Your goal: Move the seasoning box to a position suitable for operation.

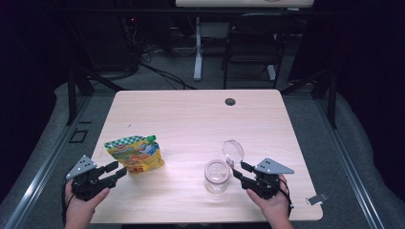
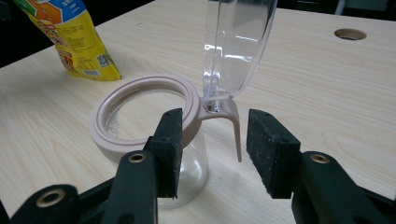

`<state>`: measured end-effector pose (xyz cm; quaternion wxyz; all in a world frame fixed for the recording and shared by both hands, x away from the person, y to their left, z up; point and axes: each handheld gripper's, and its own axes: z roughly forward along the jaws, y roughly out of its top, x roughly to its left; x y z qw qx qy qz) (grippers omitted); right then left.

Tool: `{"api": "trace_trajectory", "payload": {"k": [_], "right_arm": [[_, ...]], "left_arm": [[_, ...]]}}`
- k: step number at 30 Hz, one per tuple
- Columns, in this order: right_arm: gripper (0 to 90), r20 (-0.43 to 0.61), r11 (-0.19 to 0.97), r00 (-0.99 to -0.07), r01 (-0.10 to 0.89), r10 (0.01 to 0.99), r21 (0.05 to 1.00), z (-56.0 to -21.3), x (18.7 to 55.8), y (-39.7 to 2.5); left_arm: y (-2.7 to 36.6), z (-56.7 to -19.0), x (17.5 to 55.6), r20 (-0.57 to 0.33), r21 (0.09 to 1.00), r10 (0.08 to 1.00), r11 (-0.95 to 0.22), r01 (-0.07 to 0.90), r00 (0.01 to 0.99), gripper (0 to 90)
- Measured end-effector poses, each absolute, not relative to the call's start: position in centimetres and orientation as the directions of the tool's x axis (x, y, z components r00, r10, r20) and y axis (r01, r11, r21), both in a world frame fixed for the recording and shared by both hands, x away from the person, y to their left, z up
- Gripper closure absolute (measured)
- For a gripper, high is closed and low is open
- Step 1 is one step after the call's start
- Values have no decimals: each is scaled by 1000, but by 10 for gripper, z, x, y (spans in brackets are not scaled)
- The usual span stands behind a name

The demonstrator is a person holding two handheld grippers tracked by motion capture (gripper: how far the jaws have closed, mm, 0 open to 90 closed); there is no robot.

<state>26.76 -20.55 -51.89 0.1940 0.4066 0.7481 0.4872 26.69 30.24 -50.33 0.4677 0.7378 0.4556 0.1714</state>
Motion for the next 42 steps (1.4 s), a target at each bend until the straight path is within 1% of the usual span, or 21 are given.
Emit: {"api": "trace_trajectory", "payload": {"k": [9, 13, 20, 26, 30, 33, 36, 40, 42], "right_arm": [[545, 108, 192, -587, 425, 802, 885, -520, 268, -207], [544, 109, 194, -585, 431, 804, 881, -521, 267, -206], [535, 95, 209, -583, 432, 807, 878, -523, 264, -207], [528, 105, 187, -556, 443, 824, 877, -524, 259, -214], [527, 103, 184, -548, 443, 830, 877, -525, 256, -216], [525, 103, 183, -539, 450, 836, 874, -526, 253, -219], [524, 107, 175, -532, 452, 840, 875, -526, 252, -221], [522, 113, 166, -524, 455, 844, 875, -526, 250, -224], [522, 112, 166, -519, 460, 847, 872, -527, 250, -225]], "left_arm": [[317, -501, 269, -178, 849, 853, -120, 515, 491, 531], [320, -503, 274, -169, 850, 855, -125, 511, 490, 469], [319, -508, 285, -164, 854, 858, -124, 506, 486, 439], [319, -512, 298, -189, 848, 842, -119, 516, 505, 427], [317, -514, 305, -204, 849, 823, -121, 515, 530, 435], [315, -514, 309, -224, 857, 792, -117, 502, 568, 450], [313, -514, 311, -219, 856, 788, -128, 500, 575, 463], [310, -514, 313, -223, 855, 775, -135, 500, 592, 521], [308, -513, 313, -210, 854, 775, -151, 497, 597, 545]]}}
